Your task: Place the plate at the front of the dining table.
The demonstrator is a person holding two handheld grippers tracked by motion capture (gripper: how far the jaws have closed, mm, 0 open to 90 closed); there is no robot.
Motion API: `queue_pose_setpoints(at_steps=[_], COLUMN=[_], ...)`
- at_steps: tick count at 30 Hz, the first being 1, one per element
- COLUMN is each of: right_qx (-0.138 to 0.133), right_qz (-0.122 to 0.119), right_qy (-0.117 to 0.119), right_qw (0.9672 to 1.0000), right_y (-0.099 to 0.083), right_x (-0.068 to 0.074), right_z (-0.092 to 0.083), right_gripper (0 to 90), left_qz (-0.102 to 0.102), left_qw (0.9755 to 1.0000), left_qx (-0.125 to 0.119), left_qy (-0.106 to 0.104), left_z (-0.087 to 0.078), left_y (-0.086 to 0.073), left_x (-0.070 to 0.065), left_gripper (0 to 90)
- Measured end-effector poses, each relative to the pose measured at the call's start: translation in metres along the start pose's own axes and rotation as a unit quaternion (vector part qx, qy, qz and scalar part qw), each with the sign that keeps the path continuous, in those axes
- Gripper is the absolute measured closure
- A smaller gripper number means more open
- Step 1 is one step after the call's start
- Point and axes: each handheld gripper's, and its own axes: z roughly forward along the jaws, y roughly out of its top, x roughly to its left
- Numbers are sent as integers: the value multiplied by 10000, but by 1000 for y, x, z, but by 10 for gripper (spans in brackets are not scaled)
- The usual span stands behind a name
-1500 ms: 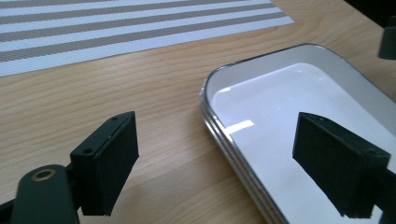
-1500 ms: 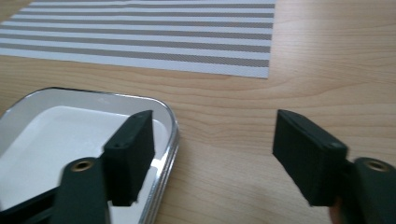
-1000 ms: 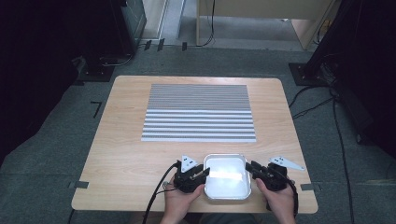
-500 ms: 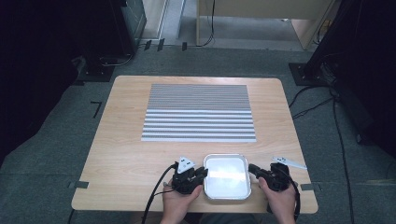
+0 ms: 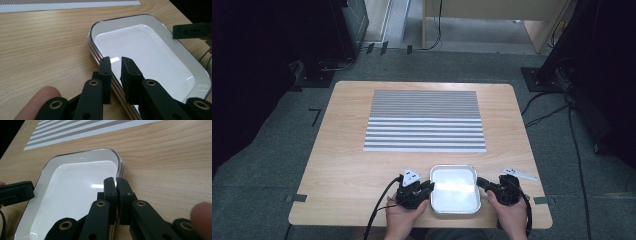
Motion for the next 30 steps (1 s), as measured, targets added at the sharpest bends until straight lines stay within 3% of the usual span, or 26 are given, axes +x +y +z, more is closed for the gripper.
queue_pose_setpoints(at_steps=[12,24,30], right_qx=[-116,-445,-605], right_qz=[11,134,257], right_qy=[-145,78,52], right_qw=[9998,9989,9978], right_y=[-2,1,3], right_x=[4,4,-1], right_z=[-1,-9,-15], right_gripper=[896,899,900], left_qz=[33,40,90], left_qw=[9999,10000,9999], left_qx=[-80,-68,-75], left_qy=[81,10,35], left_z=[0,3,5], left_y=[0,1,3], left_x=[-2,-4,-8], left_gripper=[813,758,733])
